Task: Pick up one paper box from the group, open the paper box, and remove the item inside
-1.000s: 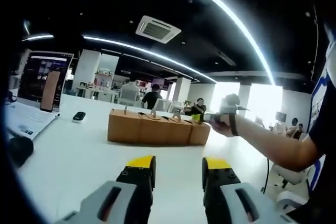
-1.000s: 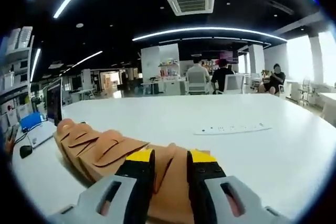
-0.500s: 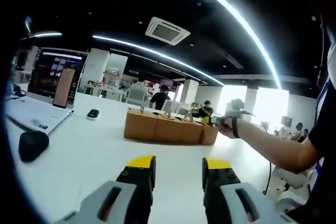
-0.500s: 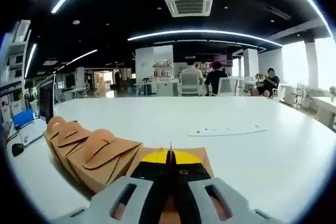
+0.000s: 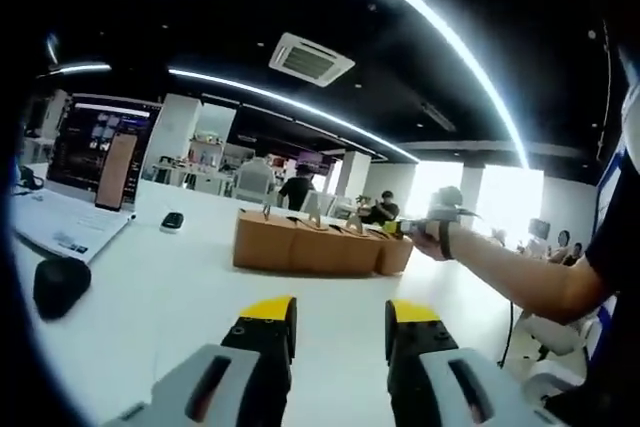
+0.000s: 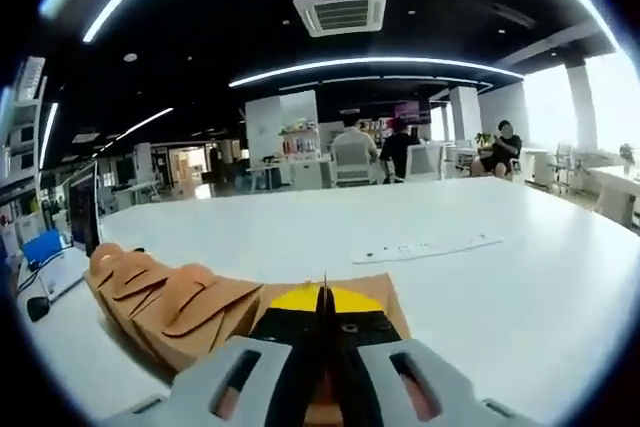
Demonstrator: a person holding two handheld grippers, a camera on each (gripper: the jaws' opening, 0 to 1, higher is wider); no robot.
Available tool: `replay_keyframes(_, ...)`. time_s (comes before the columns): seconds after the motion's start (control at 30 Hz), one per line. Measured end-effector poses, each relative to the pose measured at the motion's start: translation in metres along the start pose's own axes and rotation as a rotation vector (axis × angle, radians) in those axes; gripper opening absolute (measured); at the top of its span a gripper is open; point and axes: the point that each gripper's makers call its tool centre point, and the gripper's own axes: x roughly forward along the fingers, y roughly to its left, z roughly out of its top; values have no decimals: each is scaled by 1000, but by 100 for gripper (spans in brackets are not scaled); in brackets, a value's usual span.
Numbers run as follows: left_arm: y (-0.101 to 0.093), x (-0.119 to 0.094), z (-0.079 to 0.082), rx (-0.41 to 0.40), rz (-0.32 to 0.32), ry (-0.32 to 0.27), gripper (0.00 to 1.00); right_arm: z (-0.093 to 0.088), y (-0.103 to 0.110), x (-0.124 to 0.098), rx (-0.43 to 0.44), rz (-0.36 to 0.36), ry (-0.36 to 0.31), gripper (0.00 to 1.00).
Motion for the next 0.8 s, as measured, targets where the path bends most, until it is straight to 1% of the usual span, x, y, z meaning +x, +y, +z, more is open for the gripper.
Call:
replay_keyframes(0.07,0,4,-7,-22,-3,14,37,3,0,-1,-1,3,-4,3)
replay_keyframes(0.13,-5,6,-13,-36,-20,38,37,6,0,-3,4,10,-10,3)
replay_keyframes(0.27,-9,7,-12,-18,-36,35,37,9,1,-4,-3,19,-14,3)
replay_keyframes(0.43,-6,6,-11,-25,-21,31,37,13,2,-14,-18,33,-18,3)
replay_keyframes(0.47,-6,6,-11,-29,-19,29,37,15,2,-18,-12,35,-24,3)
replay_keyframes(0.53,-8,7,-12,-28,-21,27,37,19,1,-25,-27,36,-41,3)
replay_keyframes(0.63,-12,7,-15,-19,-22,27,37,23,-1,-36,-35,54,-55,3)
replay_keyframes(0.8,-15,7,-24,-42,-20,41,37,29,0,-64,-109,123,-55,3)
